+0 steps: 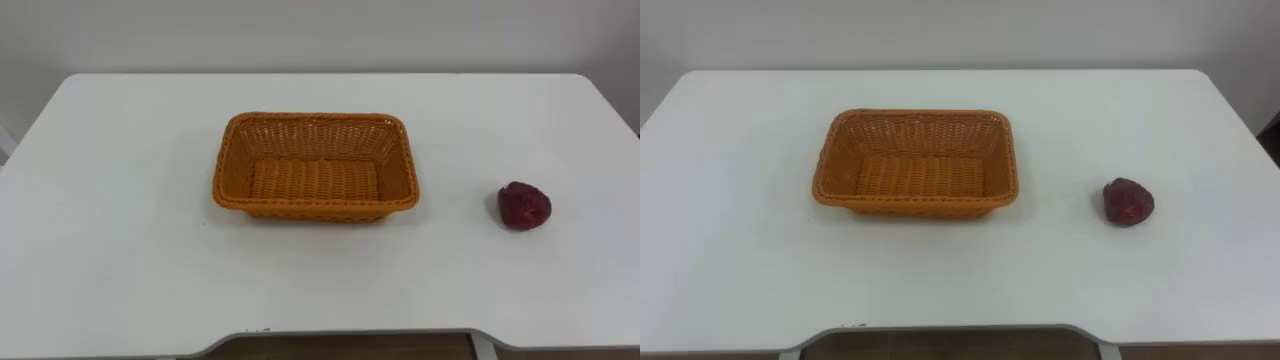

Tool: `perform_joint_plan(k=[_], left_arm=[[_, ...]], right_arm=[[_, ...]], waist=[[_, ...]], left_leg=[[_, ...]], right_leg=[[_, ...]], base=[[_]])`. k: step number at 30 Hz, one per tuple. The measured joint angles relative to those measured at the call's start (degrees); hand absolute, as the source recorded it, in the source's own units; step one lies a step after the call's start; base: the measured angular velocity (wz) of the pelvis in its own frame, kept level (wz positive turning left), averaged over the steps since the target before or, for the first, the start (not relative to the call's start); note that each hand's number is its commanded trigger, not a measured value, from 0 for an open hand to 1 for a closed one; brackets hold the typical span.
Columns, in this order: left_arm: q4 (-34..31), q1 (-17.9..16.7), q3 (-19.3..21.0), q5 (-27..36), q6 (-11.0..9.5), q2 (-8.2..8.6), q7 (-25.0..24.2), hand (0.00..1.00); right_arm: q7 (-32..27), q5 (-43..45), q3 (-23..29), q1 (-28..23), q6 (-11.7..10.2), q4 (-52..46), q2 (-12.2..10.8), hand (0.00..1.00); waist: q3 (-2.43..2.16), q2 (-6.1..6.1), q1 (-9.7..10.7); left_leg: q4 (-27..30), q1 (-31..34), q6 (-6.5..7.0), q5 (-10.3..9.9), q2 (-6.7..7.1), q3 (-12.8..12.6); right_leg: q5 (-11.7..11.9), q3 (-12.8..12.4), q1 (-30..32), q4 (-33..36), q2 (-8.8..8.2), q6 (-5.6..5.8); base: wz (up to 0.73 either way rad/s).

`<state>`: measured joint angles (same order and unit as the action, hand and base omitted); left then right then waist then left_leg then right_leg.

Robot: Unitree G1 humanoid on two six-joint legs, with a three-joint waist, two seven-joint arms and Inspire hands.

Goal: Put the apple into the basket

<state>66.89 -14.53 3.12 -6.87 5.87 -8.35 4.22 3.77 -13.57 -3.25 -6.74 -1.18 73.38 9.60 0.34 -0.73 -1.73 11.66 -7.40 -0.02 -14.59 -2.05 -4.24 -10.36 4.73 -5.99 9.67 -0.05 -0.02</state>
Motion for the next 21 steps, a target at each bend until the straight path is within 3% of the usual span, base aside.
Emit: perform_joint_plan(k=[8,13,16,21], left_arm=[[-0.28,0.02,0.01,-0.02,-0.04,0.00,0.03,0.00],[-0.05,-0.05,0.65,0.57,-0.79,0.25,0.72,0.00],[0.03,-0.28,3.43,1.95,-1.50,0.34,1.43,0.00],[-1.17,-2.41,11.84,4.35,-4.03,-0.12,3.78,0.00]], right_arm=[[-0.80,-1.91,-0.02,-0.02,0.01,-0.01,-0.24,0.00],[-2.53,-11.93,0.40,-1.09,-0.03,-0.78,-0.86,0.00],[-4.40,-18.82,6.47,-1.31,0.08,-1.89,-1.01,0.00],[-12.18,-36.86,23.82,-1.68,-0.13,-9.76,-0.72,0.00]], waist=[[0.00,-0.02,0.00],[0.02,-0.14,0.09],[0.05,-0.11,0.63],[0.08,-0.43,3.88]], left_leg=[[-0.18,0.11,0.00,0.00,-0.01,0.01],[-0.26,-0.38,0.00,0.00,-0.04,-0.31],[-0.33,-0.78,0.00,0.00,-0.05,-0.71],[-1.13,-2.15,0.02,-0.02,0.08,-0.76]], right_leg=[[0.00,-0.06,0.07,0.04,0.03,0.00],[0.00,-0.38,-0.06,0.04,0.06,0.00],[0.00,-1.10,-0.18,0.17,0.13,0.00],[-0.53,-1.08,-0.95,0.17,0.07,0.14]], base=[[0.00],[-0.04],[-0.07],[-0.02]])
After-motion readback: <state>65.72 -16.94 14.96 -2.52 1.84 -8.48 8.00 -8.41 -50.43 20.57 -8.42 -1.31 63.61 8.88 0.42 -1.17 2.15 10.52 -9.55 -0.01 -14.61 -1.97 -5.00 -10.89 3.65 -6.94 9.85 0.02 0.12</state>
